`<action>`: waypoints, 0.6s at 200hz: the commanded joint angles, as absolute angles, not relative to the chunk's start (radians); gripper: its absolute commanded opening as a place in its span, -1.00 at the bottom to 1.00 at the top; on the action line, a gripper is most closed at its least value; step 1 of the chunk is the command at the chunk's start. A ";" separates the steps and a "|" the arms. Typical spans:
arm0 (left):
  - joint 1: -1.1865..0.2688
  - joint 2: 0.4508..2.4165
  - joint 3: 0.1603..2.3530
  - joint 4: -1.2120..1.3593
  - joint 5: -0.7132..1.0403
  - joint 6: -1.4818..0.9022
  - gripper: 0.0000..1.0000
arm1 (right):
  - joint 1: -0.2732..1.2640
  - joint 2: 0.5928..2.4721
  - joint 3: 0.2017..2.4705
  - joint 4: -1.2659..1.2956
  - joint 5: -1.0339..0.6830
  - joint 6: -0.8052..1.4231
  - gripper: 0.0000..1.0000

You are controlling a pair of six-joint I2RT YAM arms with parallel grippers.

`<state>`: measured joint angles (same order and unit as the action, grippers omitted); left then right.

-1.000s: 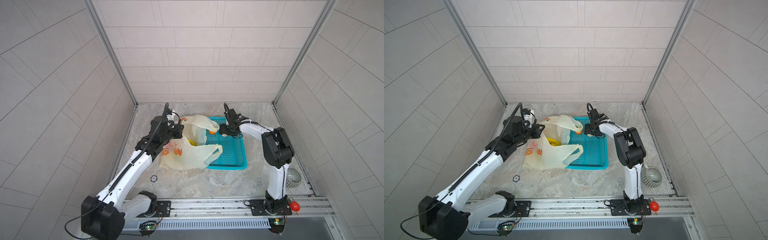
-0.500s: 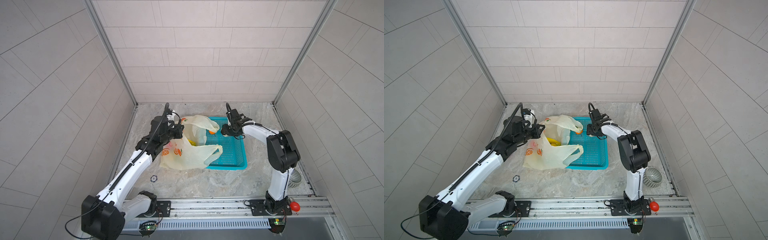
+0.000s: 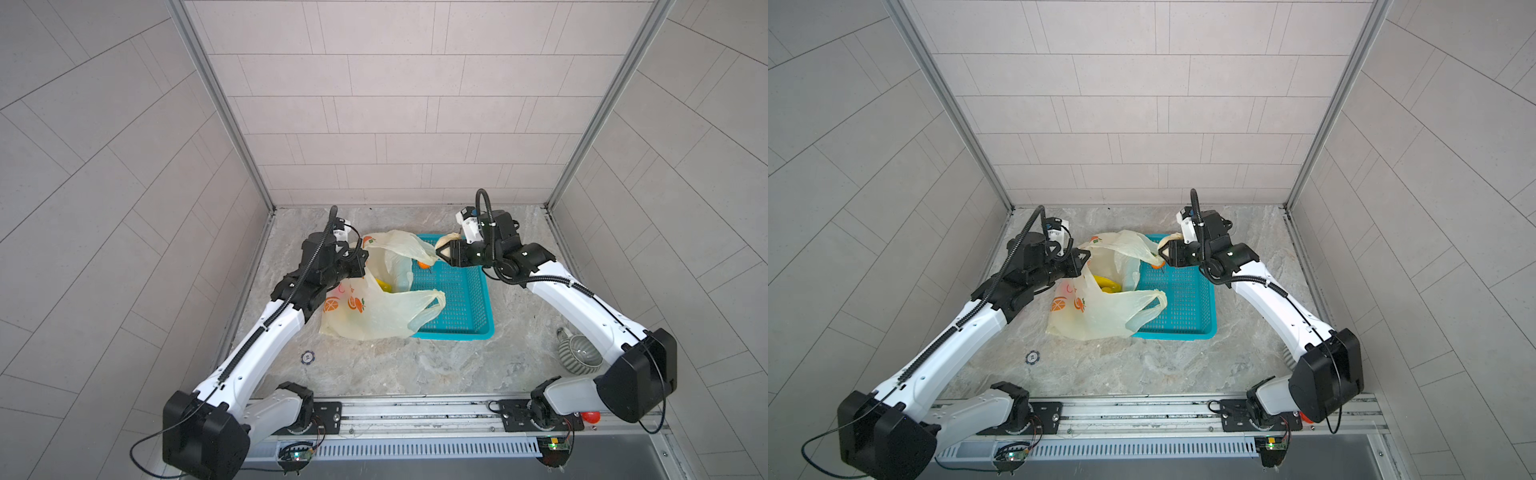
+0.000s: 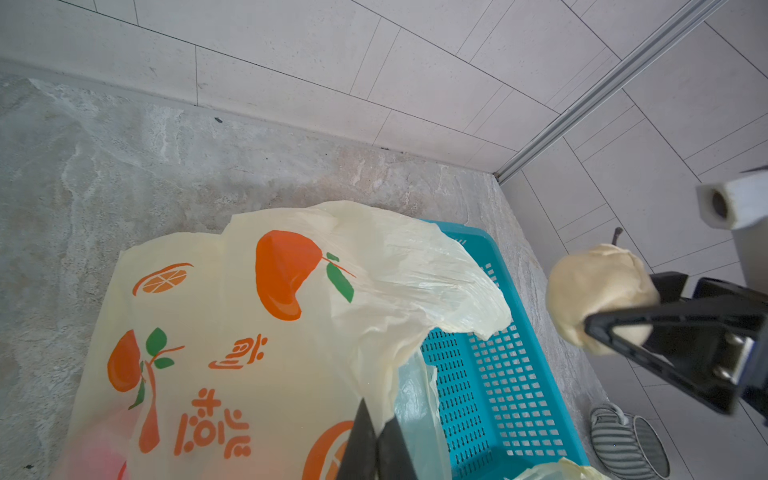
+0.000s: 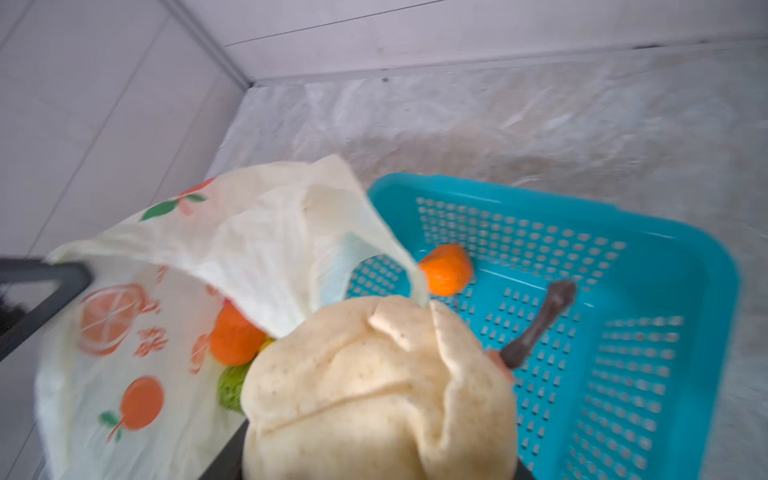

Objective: Place the fruits into the plastic bag
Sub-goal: 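Carry the pale pear into the bag and open the right gripper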

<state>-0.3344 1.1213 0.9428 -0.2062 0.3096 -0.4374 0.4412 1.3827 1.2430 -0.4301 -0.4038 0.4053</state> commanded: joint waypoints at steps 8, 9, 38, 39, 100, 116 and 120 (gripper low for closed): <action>-0.340 1.121 0.950 -0.183 0.323 -0.444 -1.00 | 0.547 1.420 1.237 -0.397 -0.590 0.321 -0.31; -0.341 1.121 0.950 -0.183 0.323 -0.445 -1.00 | 0.550 1.424 1.239 -0.397 -0.591 0.320 -0.31; -0.341 1.119 0.954 -0.193 0.329 -0.445 -1.00 | 0.638 1.522 1.304 -0.399 -0.616 0.293 -0.31; -0.341 1.119 0.954 -0.193 0.328 -0.445 -1.00 | 0.642 1.526 1.306 -0.399 -0.616 0.291 -0.31; -0.347 1.115 0.953 -0.200 0.368 -0.439 -1.00 | 0.700 1.767 1.432 -0.273 -0.603 0.367 -0.23; -0.347 1.112 0.953 -0.202 0.373 -0.439 -1.00 | 0.697 1.839 1.510 -0.279 -0.545 0.367 -0.23; -0.347 1.111 0.953 -0.204 0.375 -0.437 -1.00 | 0.696 1.855 1.527 -0.279 -0.529 0.370 -0.22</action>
<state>-0.3408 1.1213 0.9428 -0.2070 0.3531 -0.4442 0.7036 1.7855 1.4326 -0.3355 -0.6010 0.3492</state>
